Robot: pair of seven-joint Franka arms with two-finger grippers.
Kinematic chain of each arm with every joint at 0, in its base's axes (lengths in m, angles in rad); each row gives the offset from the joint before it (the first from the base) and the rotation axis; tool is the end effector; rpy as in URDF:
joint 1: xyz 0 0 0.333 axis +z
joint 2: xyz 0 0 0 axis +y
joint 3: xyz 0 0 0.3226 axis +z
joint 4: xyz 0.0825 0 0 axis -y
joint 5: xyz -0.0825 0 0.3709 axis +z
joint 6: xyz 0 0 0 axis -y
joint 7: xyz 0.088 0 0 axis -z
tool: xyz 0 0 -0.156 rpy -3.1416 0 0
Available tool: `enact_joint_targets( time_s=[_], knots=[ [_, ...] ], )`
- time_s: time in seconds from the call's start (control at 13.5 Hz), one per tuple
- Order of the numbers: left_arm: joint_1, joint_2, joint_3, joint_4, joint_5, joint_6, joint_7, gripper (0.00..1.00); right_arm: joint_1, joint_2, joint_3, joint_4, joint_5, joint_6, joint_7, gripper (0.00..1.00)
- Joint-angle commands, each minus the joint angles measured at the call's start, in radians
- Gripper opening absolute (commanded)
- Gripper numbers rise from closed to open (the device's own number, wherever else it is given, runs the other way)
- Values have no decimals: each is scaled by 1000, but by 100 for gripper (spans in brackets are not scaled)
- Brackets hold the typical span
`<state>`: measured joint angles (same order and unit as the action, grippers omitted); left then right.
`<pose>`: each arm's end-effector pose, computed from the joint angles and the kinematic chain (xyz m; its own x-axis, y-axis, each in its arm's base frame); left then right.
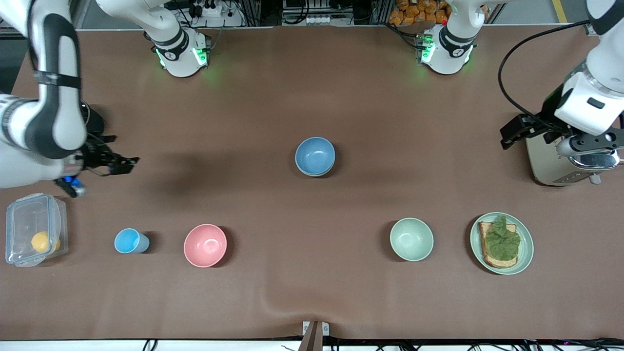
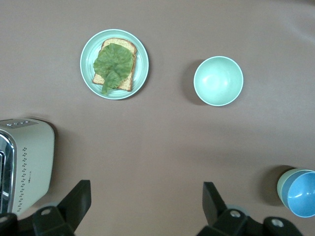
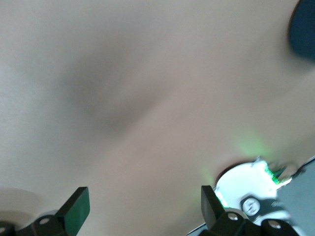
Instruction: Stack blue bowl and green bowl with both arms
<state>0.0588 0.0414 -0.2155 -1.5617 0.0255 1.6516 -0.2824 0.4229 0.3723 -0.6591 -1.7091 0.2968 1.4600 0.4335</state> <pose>0.5584 -0.0822 0.5714 0.9909 0.1241 0.0521 0.1244 -0.9922 -0.0022 0.5414 -0.0564 0.3505 0.6105 -0.6277 -0.4830 -0.6358 -0.7521 0.1737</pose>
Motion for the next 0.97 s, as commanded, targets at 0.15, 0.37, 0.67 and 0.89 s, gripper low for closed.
enact_joint_targets(
  time_s=[0.15, 0.37, 0.67, 0.89],
  knots=[
    [-5, -9, 4, 15, -1, -36, 22, 100, -207, -155, 282, 98, -230, -41, -127, 100],
    [0, -9, 5, 14, -24, -42, 22, 100, -337, -291, 479, 100, -277, -35, -128, 100],
    [-4, -11, 7, 12, -22, -42, 26, 100, -455, -377, 628, 98, -239, 5, -186, 100],
    [-4, -14, 5, 6, -21, -44, 26, 100, -466, -391, 630, 130, -205, 43, -199, 100]
  ],
)
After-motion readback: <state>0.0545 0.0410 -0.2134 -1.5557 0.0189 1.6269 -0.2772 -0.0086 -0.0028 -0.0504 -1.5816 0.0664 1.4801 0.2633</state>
